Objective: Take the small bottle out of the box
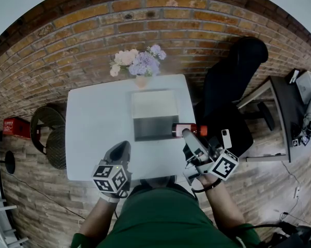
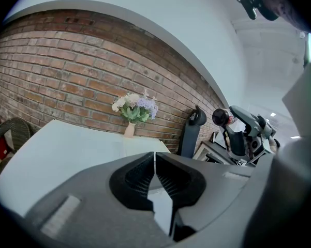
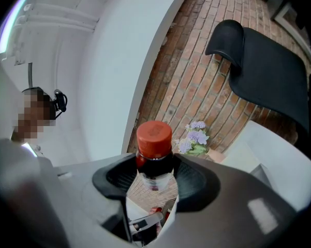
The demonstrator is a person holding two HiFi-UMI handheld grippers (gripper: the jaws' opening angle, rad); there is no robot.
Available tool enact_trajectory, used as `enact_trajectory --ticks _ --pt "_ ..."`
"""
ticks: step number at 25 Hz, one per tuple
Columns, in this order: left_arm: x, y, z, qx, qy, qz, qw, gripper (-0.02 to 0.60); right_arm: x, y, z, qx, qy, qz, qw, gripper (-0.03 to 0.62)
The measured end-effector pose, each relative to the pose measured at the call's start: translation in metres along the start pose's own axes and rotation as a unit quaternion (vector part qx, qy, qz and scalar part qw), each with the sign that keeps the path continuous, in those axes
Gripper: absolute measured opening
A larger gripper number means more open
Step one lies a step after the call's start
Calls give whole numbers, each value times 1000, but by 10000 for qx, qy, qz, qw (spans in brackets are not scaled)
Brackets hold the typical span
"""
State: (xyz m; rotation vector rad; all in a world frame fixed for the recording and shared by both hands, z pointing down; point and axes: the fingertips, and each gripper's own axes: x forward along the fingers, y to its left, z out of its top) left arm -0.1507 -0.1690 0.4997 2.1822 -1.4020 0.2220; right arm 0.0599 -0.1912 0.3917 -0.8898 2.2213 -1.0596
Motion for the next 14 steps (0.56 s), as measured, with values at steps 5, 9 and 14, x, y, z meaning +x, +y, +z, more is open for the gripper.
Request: enact_trajectory --ticks 5,9,14 --pt "0 0 -1 -1 9 3 10000 14 0 1 -1 5 23 17 10000 222" --pt "0 0 -1 -7 16 -2 10000 14 1 1 -2 -44 61 -12 10000 222" --pt "0 1 0 0 28 -23 10000 14 2 1 -2 -76 65 -44 9999 222"
